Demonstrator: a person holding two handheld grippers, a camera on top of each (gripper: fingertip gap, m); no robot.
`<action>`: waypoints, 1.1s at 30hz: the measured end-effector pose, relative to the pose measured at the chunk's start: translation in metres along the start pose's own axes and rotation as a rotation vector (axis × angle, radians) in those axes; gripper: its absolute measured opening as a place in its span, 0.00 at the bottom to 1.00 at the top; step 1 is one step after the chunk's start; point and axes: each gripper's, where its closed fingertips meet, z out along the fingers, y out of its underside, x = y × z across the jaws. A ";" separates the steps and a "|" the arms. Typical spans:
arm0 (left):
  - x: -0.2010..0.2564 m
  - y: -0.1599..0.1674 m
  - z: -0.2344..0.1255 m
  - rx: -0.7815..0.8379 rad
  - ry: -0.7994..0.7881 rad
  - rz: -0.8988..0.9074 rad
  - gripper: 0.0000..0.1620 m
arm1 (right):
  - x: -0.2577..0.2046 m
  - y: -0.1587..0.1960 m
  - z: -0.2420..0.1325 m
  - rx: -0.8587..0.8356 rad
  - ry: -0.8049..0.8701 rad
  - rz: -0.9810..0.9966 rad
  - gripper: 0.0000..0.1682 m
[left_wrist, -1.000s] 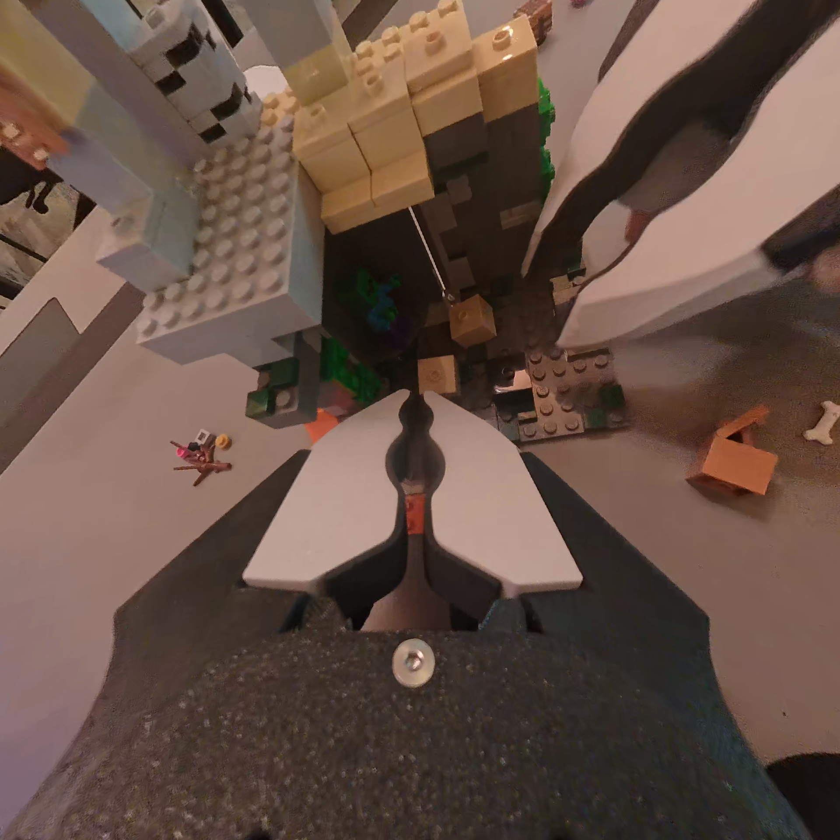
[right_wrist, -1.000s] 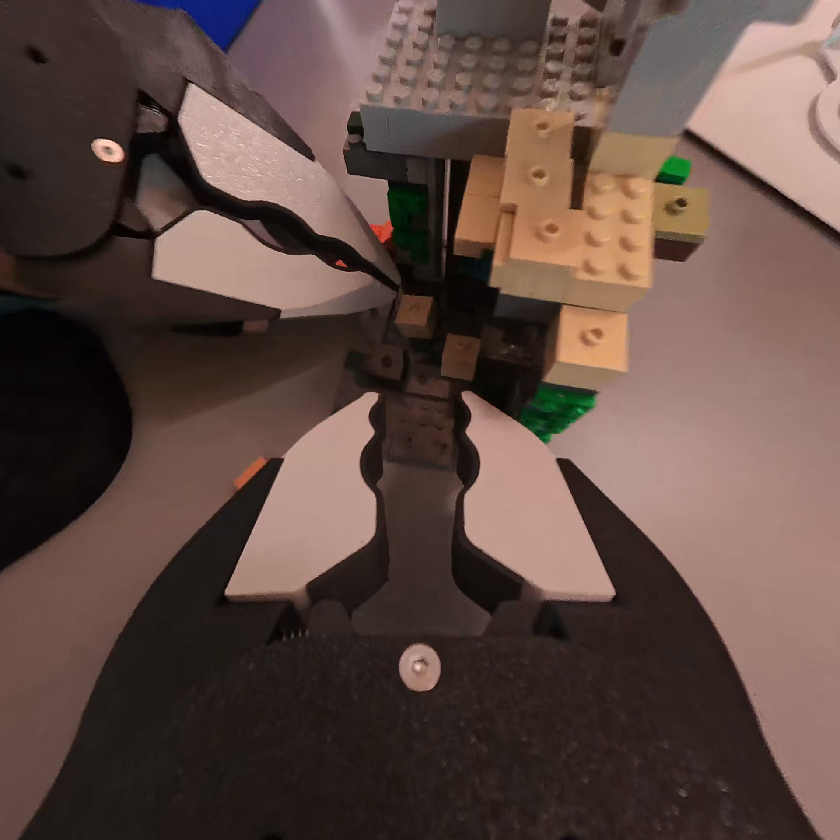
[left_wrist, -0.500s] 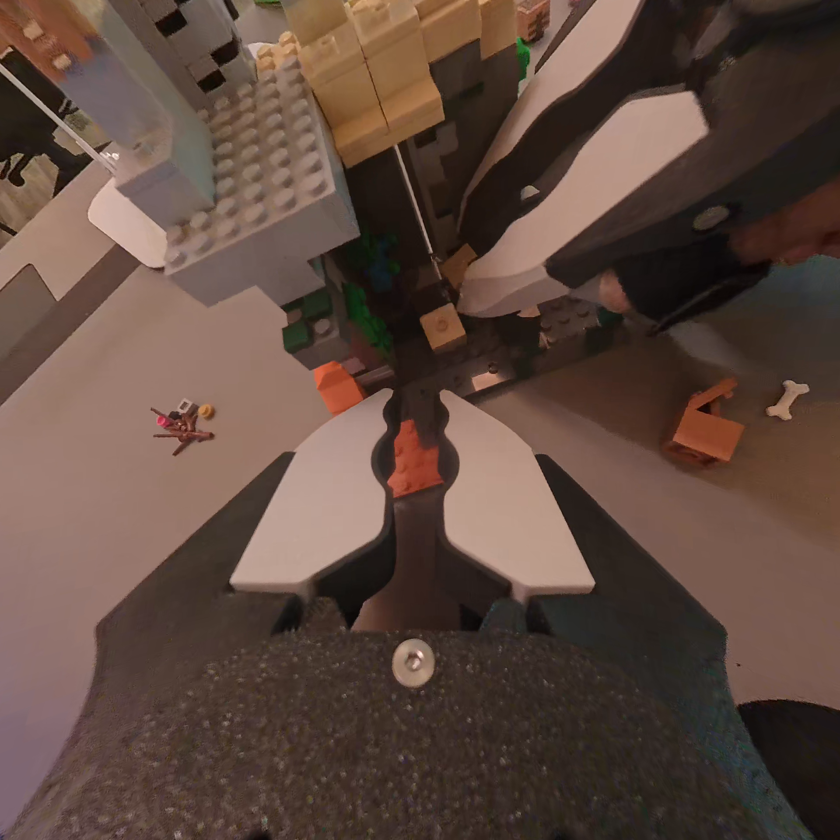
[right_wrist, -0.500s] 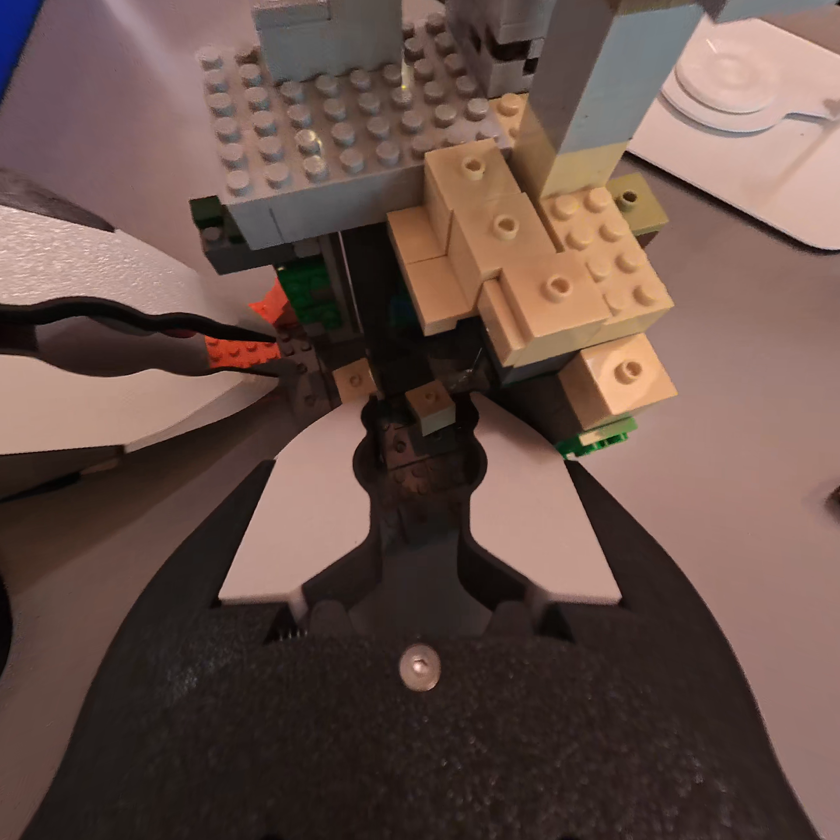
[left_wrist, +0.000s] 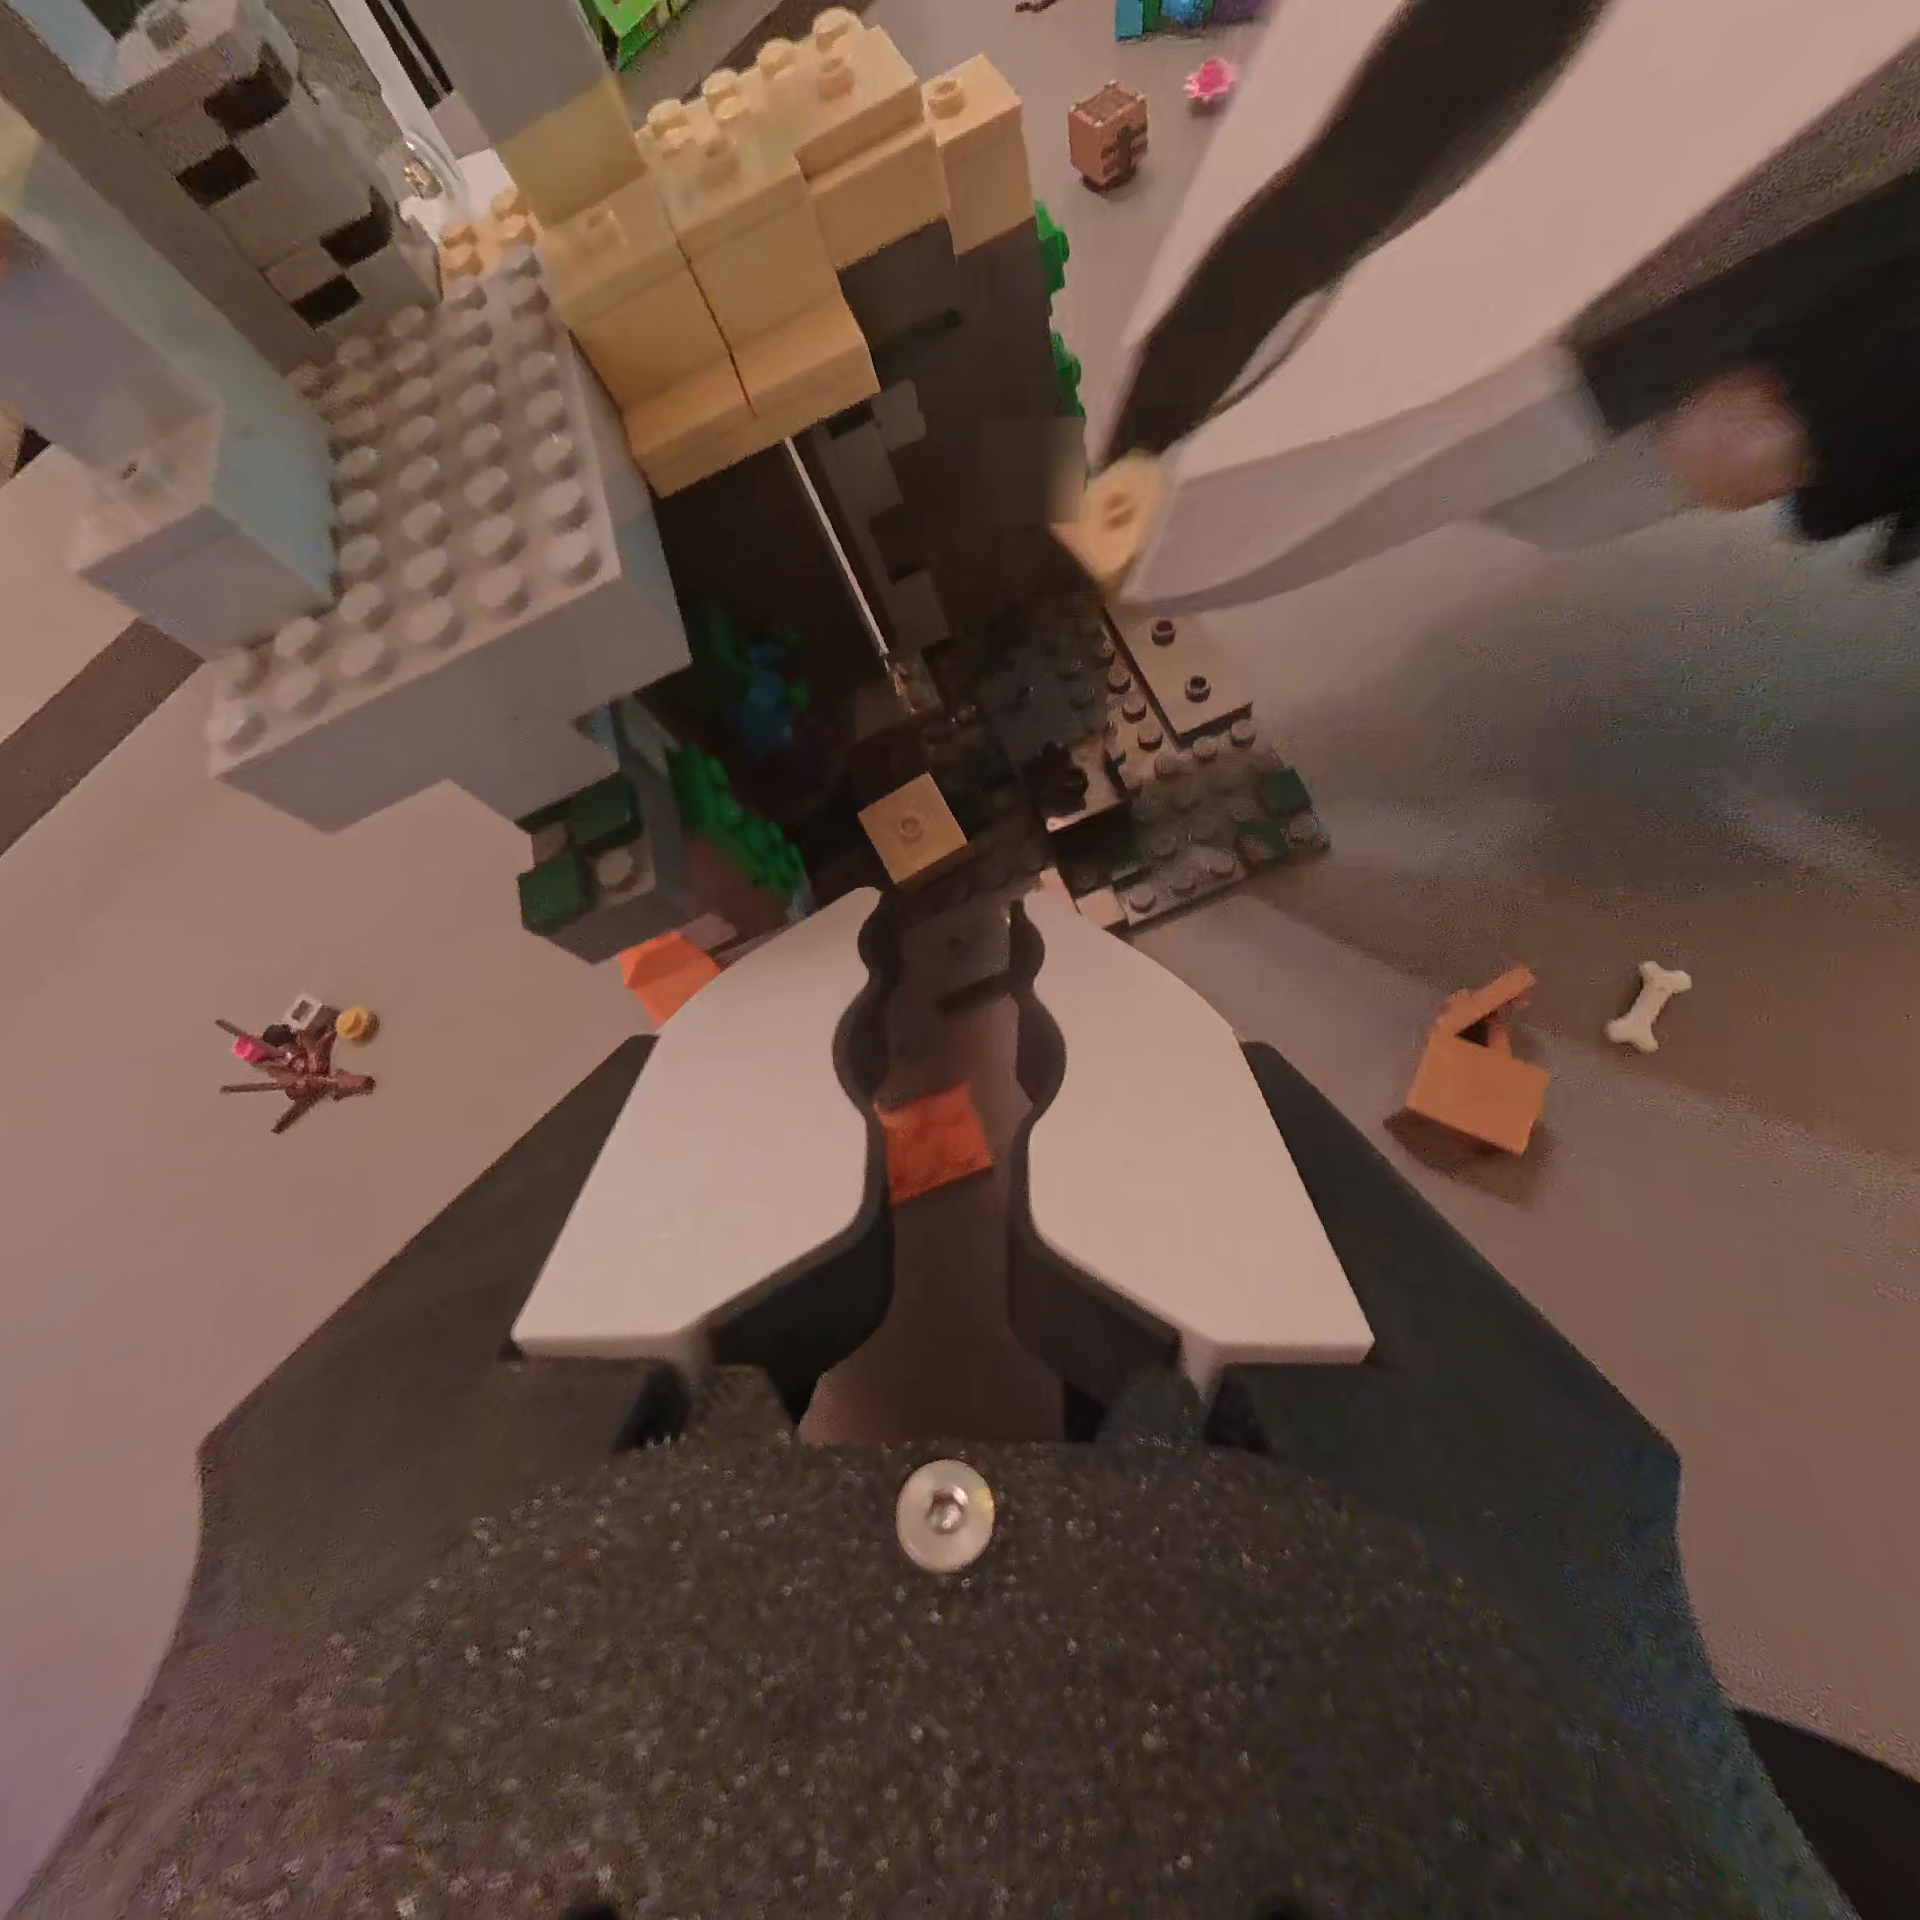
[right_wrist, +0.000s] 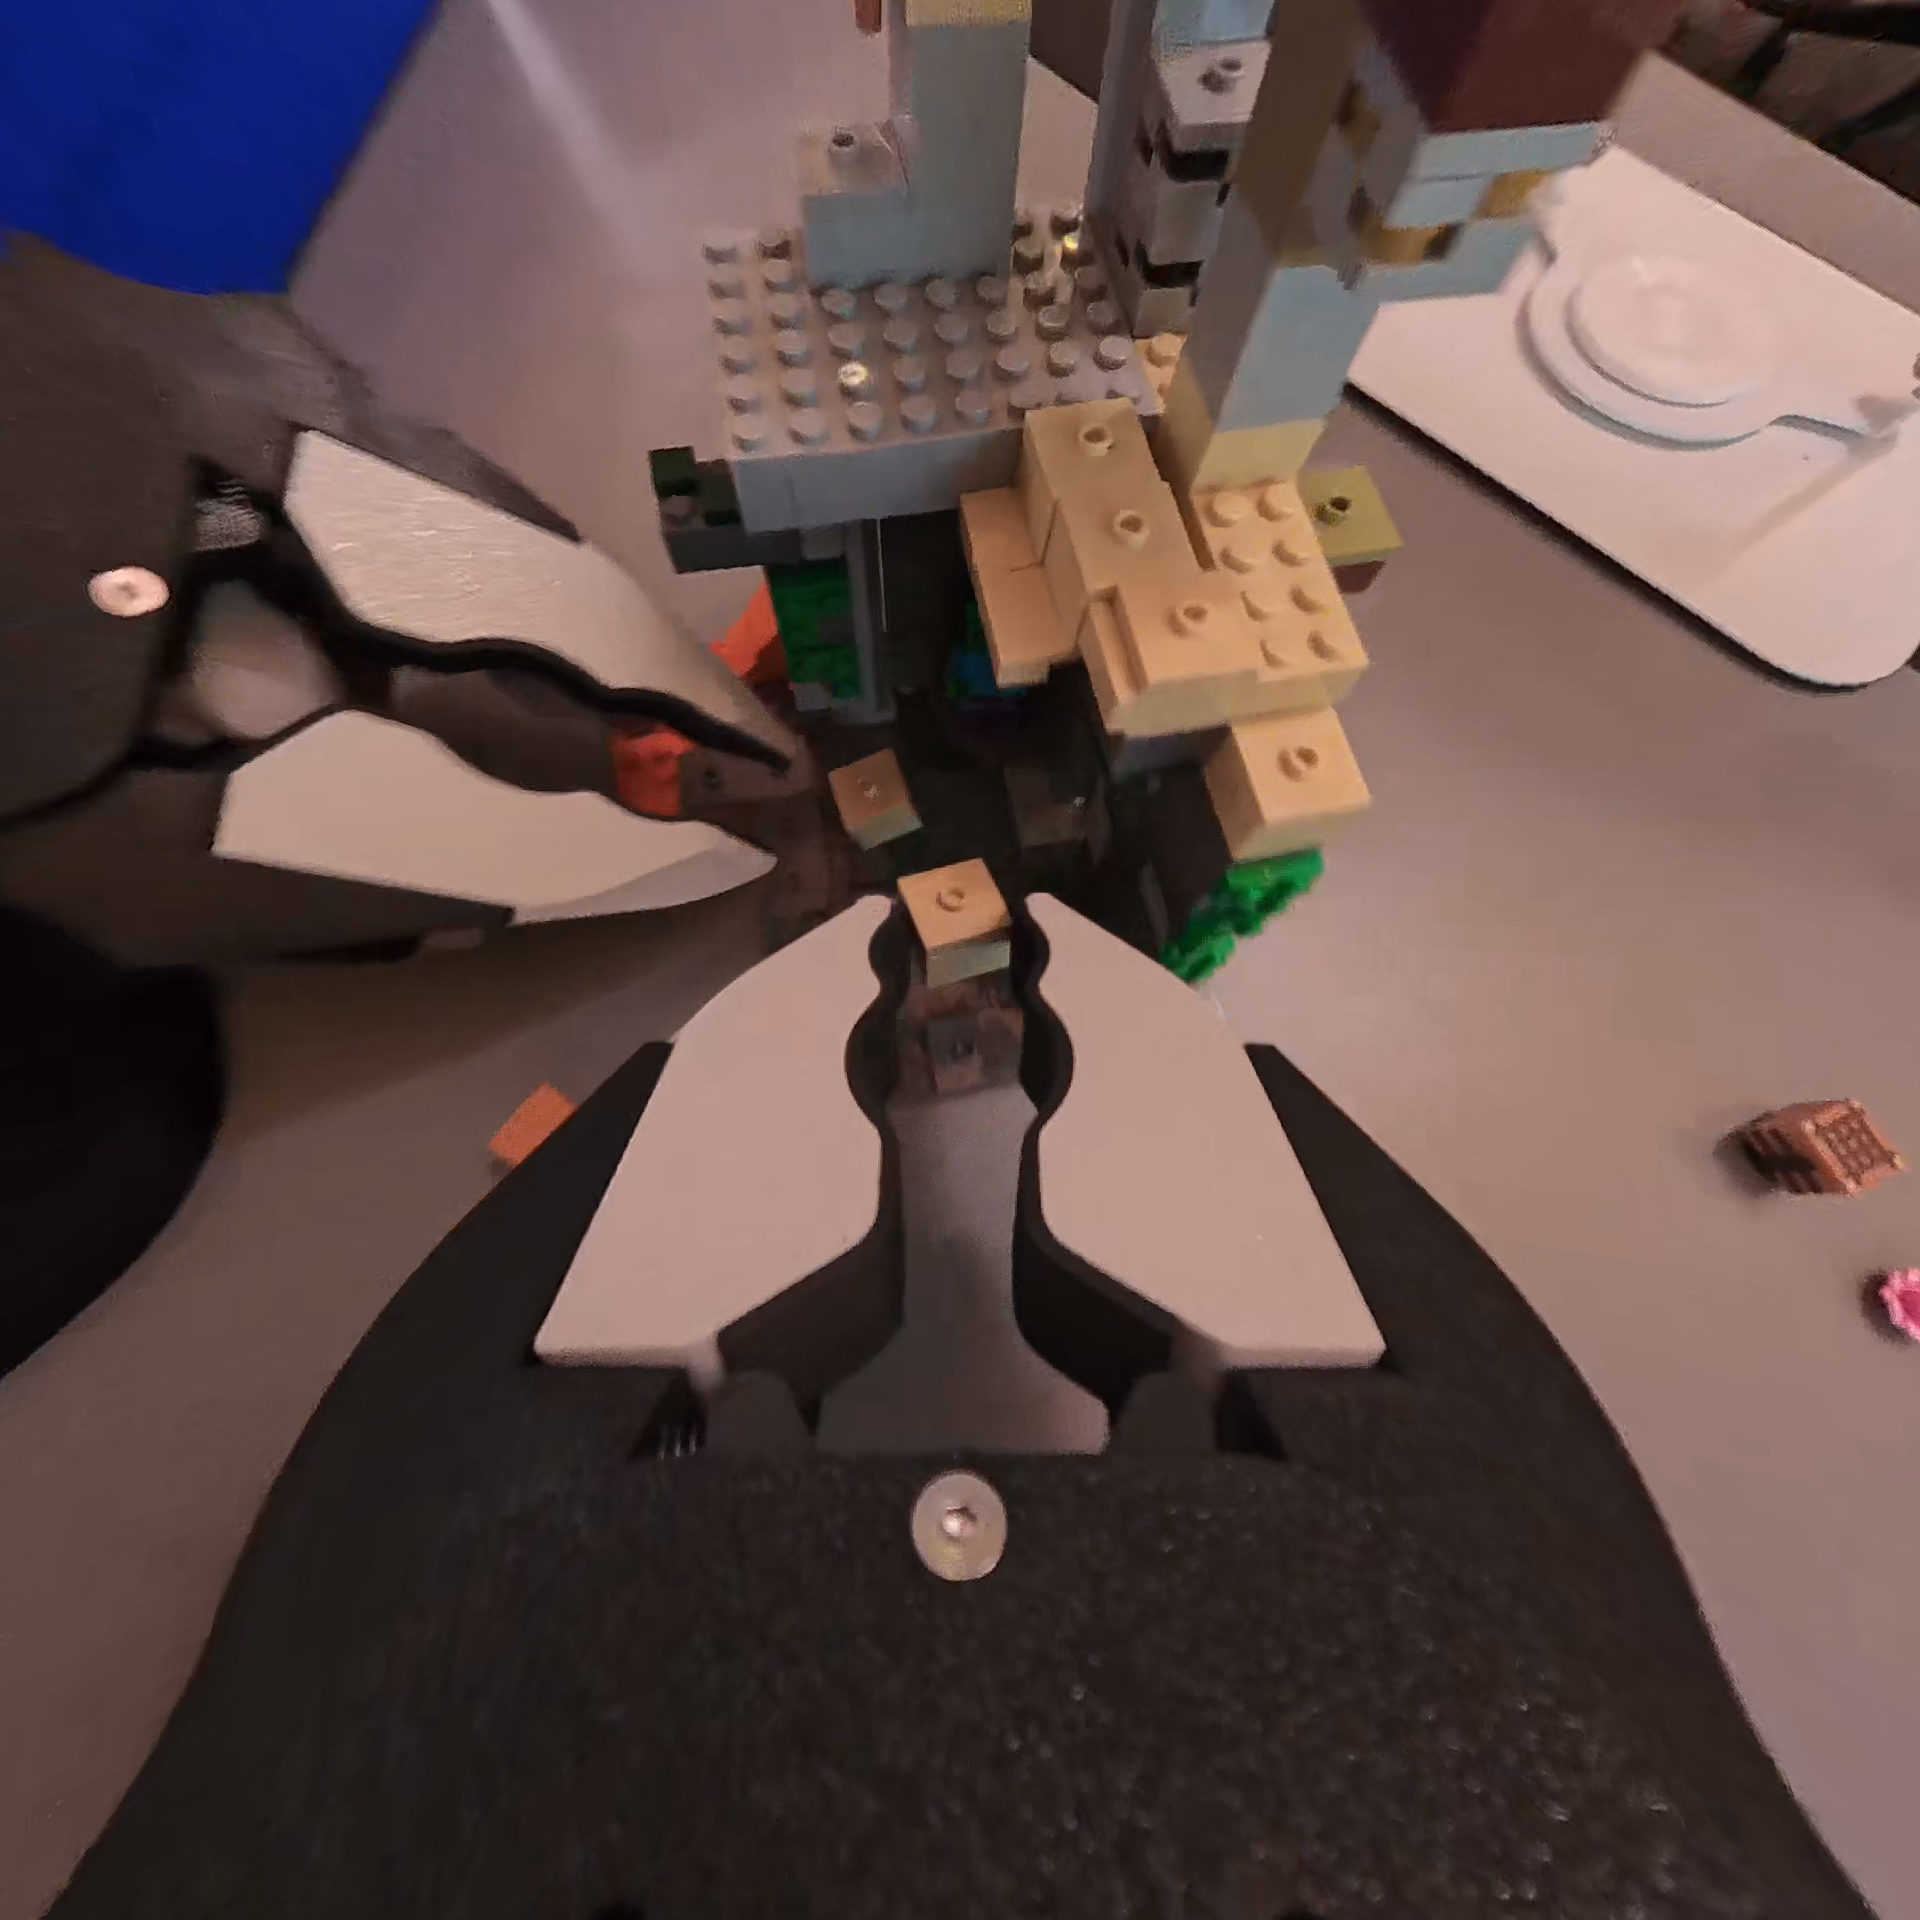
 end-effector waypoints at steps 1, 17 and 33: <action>-0.001 -0.001 0.002 -0.005 -0.004 -0.004 0.13 | 0.002 0.003 -0.009 0.014 -0.016 0.012 0.11; -0.008 -0.003 0.023 -0.099 -0.025 -0.048 0.12 | 0.050 0.077 -0.098 0.100 0.042 0.148 0.11; -0.017 -0.015 0.015 0.000 -0.127 0.028 0.00 | 0.074 0.083 -0.114 0.153 0.109 0.172 0.11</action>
